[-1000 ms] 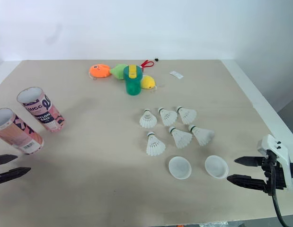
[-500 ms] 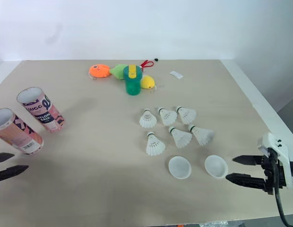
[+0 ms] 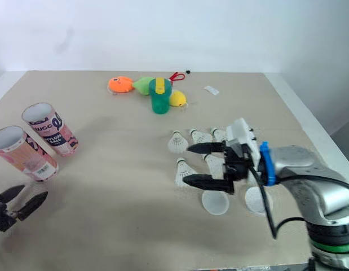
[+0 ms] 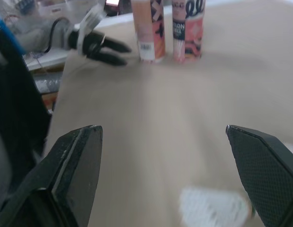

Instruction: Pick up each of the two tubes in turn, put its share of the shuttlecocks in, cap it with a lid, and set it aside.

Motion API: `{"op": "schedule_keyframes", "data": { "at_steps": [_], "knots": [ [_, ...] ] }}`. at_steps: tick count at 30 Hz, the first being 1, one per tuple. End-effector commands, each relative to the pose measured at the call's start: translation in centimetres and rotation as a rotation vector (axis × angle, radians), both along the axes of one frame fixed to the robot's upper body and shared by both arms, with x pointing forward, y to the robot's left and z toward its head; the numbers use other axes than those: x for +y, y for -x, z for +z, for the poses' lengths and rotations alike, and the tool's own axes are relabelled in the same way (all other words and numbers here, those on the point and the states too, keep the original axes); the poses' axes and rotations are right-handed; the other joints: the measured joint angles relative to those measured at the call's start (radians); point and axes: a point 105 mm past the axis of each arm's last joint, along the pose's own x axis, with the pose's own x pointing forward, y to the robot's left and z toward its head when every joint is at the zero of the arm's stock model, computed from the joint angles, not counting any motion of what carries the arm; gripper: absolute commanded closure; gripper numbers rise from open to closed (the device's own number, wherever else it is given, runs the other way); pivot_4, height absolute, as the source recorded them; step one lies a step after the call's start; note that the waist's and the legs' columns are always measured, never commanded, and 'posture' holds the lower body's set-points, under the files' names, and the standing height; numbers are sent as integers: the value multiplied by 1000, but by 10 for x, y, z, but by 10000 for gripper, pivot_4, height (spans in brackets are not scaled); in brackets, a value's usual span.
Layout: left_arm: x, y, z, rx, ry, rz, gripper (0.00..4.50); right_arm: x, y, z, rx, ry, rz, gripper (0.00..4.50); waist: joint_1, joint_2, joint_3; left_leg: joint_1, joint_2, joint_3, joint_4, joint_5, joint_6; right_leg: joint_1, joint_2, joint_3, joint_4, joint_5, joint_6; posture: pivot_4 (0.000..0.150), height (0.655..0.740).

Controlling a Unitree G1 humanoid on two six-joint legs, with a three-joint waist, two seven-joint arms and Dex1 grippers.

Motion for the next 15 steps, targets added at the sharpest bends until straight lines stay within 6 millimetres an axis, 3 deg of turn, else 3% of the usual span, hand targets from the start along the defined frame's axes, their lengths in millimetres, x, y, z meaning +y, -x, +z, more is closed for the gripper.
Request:
{"op": "schedule_keyframes", "data": {
  "at_steps": [1, 9, 15],
  "knots": [
    [3, -7, -7, -68, -34, 75, 0, 11, -9, 8, -97, -17, 14, 128, 3, 0, 0, 0, 0, -1, 1, 0, 0, 0, 0, -1, 0, 0, 0, 1500, 7400],
    [3, -38, -19, -126, -36, 147, 0, 42, -16, 11, -136, -42, 103, 128, 2, 8, -4, 1, 0, -1, 3, 4, 7, 2, 1, -1, 0, 2, 1, 1500, 7400],
    [7, -57, -20, -120, -31, 146, 0, 53, -19, 13, -150, -47, 127, 128, 2, 12, -5, 2, 1, -1, 2, 8, 13, 2, 2, -1, 1, 7, 0, 1500, 7400]
  ]
}}
